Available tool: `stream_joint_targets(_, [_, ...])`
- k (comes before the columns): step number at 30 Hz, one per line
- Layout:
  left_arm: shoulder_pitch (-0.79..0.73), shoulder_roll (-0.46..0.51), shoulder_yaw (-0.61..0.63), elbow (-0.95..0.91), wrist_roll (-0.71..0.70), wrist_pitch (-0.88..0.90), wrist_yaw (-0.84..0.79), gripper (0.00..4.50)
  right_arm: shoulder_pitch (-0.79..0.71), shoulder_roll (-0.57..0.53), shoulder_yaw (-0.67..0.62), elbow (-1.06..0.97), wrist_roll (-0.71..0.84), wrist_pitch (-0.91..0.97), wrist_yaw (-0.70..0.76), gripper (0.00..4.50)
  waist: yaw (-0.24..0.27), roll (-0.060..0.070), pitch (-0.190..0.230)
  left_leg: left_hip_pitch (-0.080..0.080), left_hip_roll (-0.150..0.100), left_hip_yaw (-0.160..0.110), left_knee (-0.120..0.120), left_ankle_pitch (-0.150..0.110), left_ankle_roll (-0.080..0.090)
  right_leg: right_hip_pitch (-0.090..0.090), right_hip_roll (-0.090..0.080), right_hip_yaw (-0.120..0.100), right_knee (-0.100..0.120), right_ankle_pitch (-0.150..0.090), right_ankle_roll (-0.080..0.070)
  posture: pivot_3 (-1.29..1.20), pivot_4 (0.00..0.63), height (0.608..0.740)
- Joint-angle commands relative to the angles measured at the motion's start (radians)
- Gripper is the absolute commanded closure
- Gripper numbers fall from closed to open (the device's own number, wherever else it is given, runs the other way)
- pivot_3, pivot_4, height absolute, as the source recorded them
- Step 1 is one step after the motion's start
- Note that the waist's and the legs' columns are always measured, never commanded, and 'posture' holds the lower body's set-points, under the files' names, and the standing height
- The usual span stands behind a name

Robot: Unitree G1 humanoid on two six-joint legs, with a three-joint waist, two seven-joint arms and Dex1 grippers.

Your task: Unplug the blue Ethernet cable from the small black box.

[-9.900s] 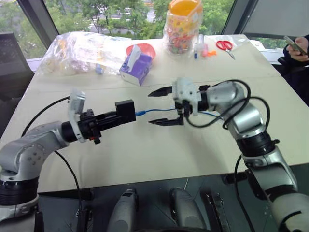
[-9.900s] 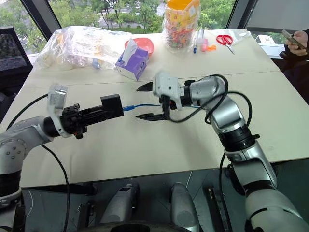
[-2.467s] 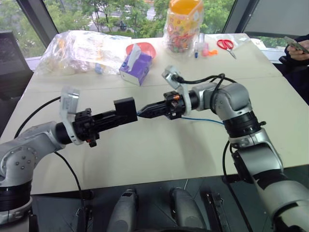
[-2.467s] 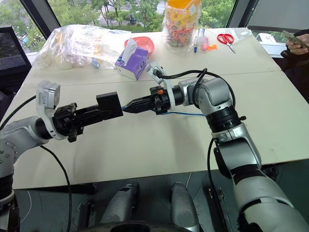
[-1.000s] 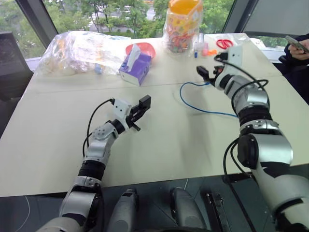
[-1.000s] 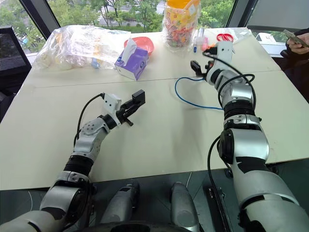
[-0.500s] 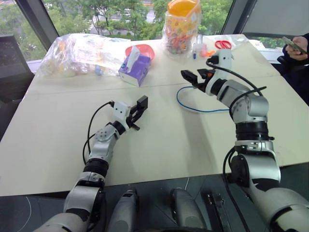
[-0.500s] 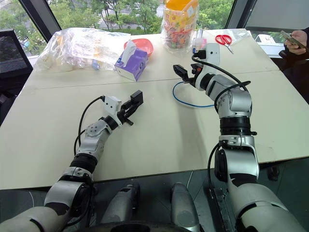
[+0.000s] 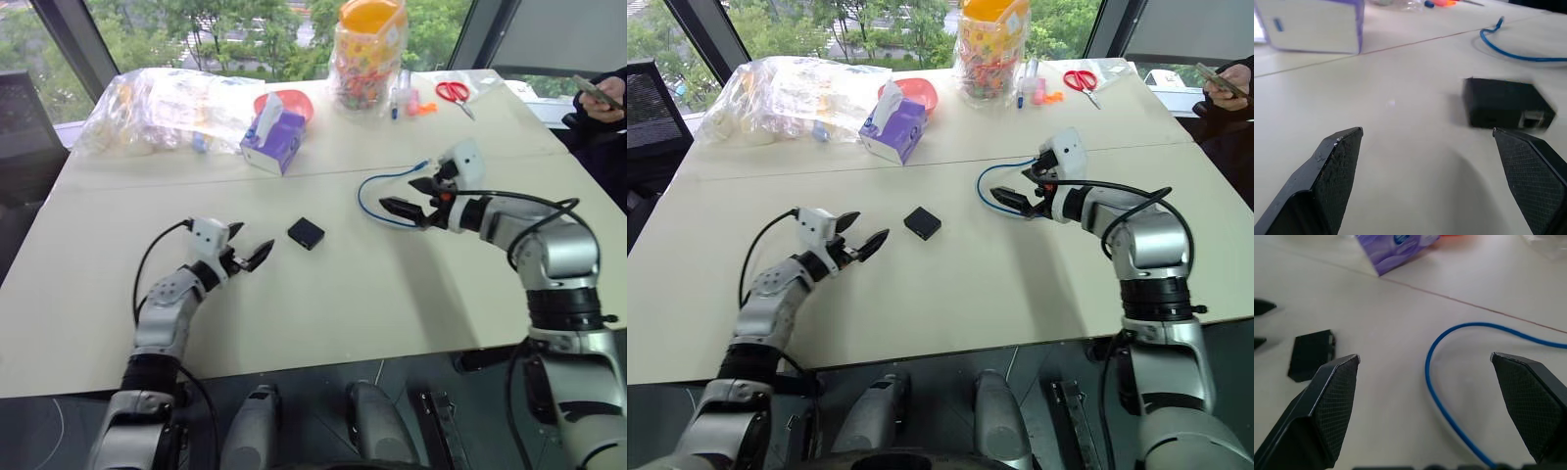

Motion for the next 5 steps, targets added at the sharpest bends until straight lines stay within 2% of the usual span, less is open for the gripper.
stream_joint_targets(1, [0.026,0.056,0.061,-0.223,-0.092,0.131,0.003,0.05,0.014,-0.072,-0.004,-0.065,0.042,0.012,0.106,0.0,0.005,0.0,0.0,-0.001,0.0,0.0,0.001,0.0,0.0,0.0,0.0,0.0,-0.001,0.0,0.0,0.0,0.15,0.728])
stream_joint_targets(5, [0.073,0.101,0.085,-0.391,-0.163,0.267,0.019,0.05,0.032,-0.115,0.011,-0.097,0.066,0.033,0.176,0.0,0.006,0.0,0.0,-0.002,0.0,0.0,0.004,0.0,0.0,0.002,-0.001,0.0,-0.003,0.0,-0.001,0.0,0.15,0.728])
